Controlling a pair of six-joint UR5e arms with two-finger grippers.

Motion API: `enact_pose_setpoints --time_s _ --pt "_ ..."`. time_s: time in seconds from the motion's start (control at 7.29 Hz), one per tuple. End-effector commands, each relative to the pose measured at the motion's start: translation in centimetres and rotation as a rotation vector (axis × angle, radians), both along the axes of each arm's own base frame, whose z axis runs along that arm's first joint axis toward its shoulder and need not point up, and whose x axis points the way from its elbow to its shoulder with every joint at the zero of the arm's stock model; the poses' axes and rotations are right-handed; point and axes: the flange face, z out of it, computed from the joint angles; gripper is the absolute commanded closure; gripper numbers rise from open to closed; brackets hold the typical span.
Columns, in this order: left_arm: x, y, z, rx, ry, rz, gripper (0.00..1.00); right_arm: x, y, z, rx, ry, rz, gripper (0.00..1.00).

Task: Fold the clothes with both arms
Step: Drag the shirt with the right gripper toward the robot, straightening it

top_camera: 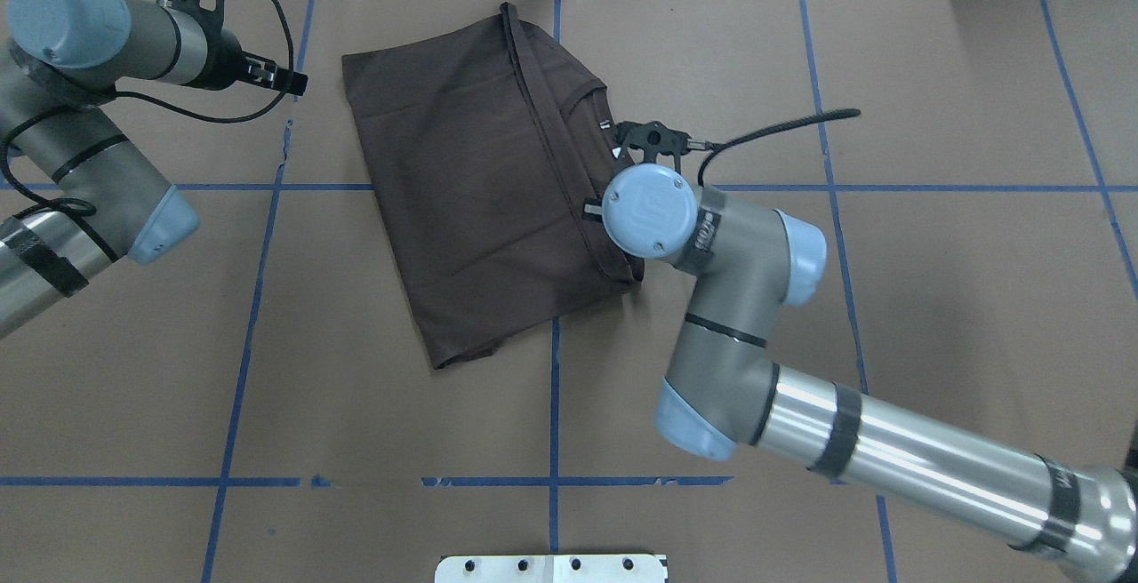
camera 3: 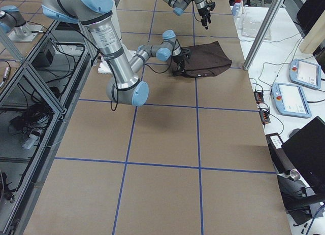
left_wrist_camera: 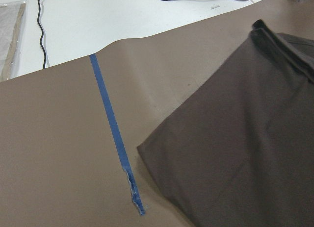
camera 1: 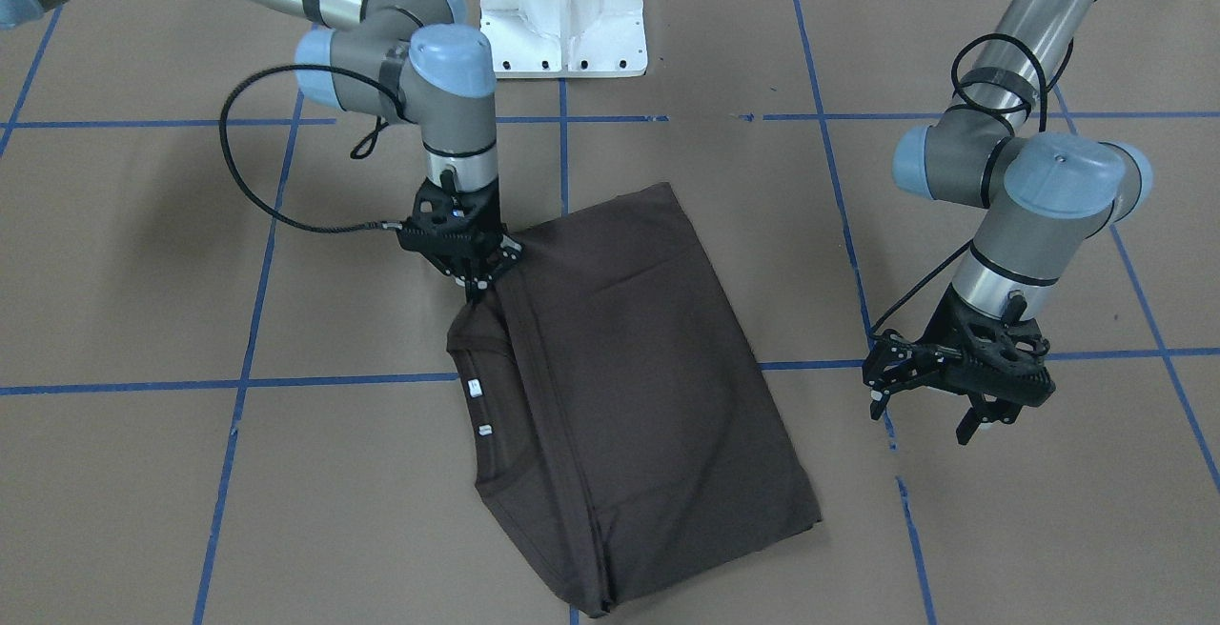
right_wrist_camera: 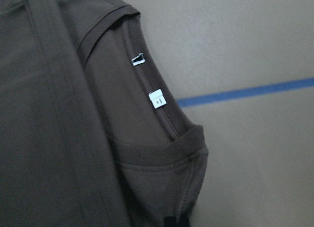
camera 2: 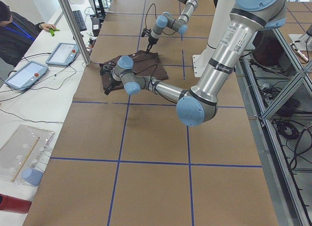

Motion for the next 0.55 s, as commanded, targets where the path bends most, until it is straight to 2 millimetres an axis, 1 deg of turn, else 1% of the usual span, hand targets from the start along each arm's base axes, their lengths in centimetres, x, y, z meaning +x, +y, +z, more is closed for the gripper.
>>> enact_pose_setpoints --time_s 0.0,0.14,0.27,0.41 --pt "0.1 0.1 -0.2 0.003 0.003 0.002 0.0 2.7 10.7 2.0 0.034 -0.008 0.012 1.0" --pt "0.1 0.1 -0.2 0.002 0.004 0.003 0.0 2.1 13.2 3.0 0.041 0.0 0.007 1.0" --pt "0.1 0.1 -0.3 0.004 0.005 0.003 0.0 1.8 14.1 3.3 0.046 0.006 -0.002 1.0" --pt "0.1 0.1 -0.3 0.004 0.005 0.003 0.0 1.9 14.3 4.0 0.049 0.02 -0.003 1.0"
